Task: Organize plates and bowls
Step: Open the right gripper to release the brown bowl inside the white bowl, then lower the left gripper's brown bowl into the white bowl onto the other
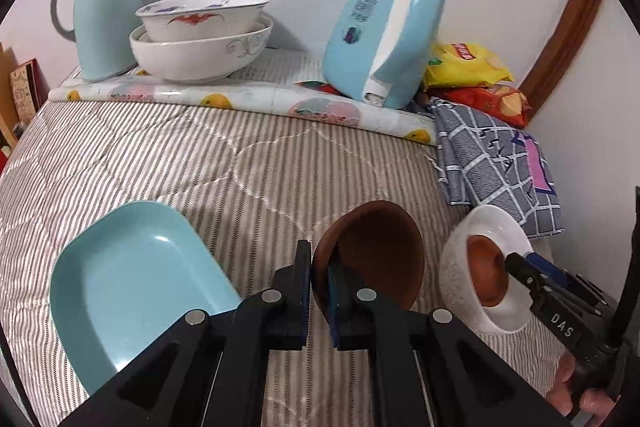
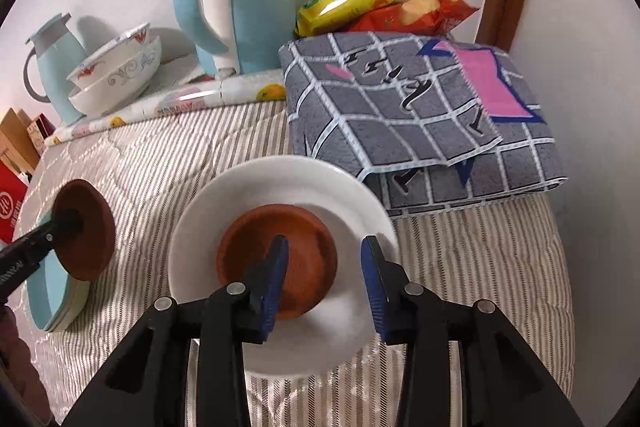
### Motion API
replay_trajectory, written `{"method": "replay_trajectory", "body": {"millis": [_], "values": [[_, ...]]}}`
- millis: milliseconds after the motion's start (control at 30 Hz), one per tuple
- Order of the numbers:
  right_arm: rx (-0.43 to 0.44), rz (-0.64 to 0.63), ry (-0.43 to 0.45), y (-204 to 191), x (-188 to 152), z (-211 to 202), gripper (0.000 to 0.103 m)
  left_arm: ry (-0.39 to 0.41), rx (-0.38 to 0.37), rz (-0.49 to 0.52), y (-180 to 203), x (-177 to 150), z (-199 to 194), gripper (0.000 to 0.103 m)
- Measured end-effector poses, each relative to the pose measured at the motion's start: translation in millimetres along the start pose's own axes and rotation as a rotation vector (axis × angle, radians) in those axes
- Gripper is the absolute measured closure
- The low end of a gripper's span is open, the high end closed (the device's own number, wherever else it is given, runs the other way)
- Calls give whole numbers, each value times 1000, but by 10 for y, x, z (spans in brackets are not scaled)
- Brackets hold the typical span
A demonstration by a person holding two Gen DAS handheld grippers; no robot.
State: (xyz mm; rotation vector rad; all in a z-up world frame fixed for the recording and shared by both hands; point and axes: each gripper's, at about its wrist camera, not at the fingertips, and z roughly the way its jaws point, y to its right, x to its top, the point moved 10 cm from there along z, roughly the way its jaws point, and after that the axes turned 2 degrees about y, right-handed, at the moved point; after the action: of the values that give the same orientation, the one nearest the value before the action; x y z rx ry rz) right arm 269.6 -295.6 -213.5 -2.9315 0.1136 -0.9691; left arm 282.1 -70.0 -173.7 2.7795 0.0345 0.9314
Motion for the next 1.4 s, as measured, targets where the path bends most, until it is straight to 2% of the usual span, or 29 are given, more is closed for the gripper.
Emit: {"method": "replay_trajectory", "body": {"millis": [333, 467, 700, 1000, 1400], "values": [[-4, 75, 77, 390, 21, -395, 65, 42, -17, 73, 463, 75, -189, 95], [-24, 102, 91, 610, -62, -499, 65, 31, -50, 97, 670, 32, -211, 95], [-60, 152, 98, 938, -248, -614, 65, 29, -55, 145, 917, -11, -198, 95], [-101, 171, 89, 1204, -432, -653, 65, -3, -79, 172, 1164, -62, -40, 95], [-99, 207, 58, 1357, -566, -555, 65, -66, -92, 184, 1355, -147, 291, 95]]}}
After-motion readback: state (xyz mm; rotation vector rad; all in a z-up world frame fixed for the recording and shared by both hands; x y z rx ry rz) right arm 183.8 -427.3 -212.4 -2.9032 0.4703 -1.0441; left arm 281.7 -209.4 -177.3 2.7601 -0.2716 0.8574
